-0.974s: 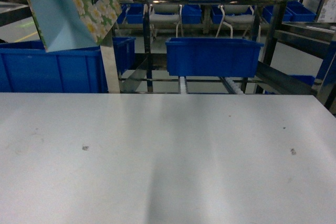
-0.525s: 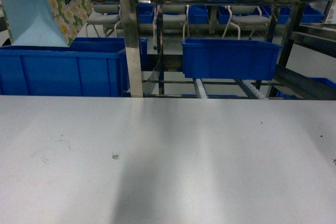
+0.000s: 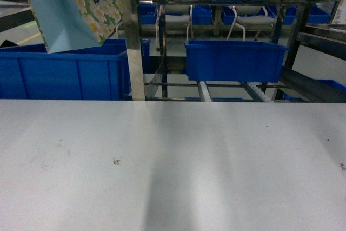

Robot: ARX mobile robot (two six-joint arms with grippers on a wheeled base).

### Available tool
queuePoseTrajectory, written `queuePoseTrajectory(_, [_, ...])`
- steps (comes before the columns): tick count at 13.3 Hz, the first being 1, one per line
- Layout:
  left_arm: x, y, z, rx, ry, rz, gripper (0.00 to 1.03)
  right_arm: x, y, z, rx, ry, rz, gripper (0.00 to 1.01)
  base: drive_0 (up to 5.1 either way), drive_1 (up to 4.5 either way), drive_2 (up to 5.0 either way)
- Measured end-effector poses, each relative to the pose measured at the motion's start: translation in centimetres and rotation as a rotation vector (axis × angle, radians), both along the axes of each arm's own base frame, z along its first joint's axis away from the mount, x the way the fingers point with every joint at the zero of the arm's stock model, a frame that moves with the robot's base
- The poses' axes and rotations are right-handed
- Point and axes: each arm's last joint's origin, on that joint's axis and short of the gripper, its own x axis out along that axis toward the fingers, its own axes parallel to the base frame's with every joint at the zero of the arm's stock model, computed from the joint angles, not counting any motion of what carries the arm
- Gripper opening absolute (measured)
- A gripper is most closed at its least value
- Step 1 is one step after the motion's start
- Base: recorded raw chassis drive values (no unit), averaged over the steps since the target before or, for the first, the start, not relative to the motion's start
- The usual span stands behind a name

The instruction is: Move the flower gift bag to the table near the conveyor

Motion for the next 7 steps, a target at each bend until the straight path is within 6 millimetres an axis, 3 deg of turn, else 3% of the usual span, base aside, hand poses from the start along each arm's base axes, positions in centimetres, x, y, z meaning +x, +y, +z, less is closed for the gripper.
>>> queuePoseTrajectory(3, [0.0,0.0,0.0,0.000,0.000,0.000,0.02,2.9,-0.1,-4.0,-0.007,0.125,0.063,0.03,0.0,0.00,0.0])
queuePoseTrajectory(5, [0.0,0.0,0.0,0.000,0.000,0.002,0.02,5.0,-0.1,-5.2,-0.025,0.135,0.084,0.03,0.0,0.00,0.0])
queuePoseTrajectory(7, [0.0,0.0,0.0,0.000,0.000,0.002,0.02,6.8,-0.5,-7.9,-0.036,0.204,0.084,0.03,0.0,0.00,0.0])
